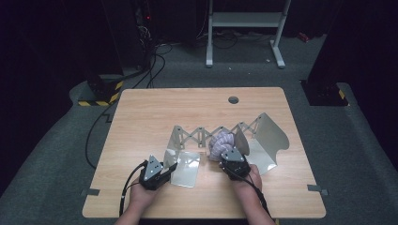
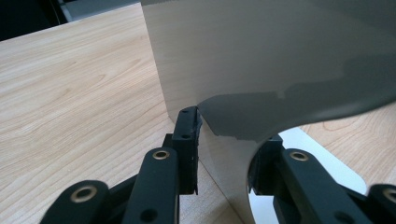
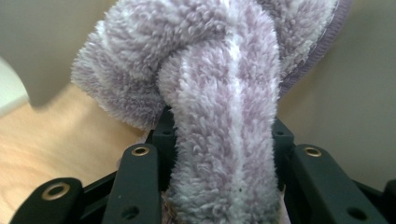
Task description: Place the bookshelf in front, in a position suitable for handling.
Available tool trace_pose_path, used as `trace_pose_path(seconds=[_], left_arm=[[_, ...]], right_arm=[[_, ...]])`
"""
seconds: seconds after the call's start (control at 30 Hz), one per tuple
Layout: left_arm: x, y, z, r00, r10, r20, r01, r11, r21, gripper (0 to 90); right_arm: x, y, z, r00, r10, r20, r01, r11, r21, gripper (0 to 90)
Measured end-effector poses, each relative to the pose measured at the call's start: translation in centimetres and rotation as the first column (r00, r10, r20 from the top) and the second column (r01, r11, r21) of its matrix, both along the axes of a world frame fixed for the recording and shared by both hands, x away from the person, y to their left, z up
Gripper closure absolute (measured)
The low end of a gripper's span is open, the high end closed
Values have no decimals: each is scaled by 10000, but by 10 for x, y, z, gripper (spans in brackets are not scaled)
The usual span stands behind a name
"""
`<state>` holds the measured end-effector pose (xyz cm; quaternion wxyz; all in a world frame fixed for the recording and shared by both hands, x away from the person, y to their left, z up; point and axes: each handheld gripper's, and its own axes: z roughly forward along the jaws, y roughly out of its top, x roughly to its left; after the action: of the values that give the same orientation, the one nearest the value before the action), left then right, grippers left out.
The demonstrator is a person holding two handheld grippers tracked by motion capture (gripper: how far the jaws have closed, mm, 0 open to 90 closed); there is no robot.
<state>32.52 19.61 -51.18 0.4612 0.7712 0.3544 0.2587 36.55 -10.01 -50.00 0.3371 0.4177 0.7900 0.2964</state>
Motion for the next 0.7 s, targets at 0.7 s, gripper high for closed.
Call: trace_pose_path(seconds=[0.7], left_arm=[[0,0,0,10000,-12,4,12,10000,16,690]], right_arm=[[-7,16,2,9987,509,32,-509,9987,-36,594]])
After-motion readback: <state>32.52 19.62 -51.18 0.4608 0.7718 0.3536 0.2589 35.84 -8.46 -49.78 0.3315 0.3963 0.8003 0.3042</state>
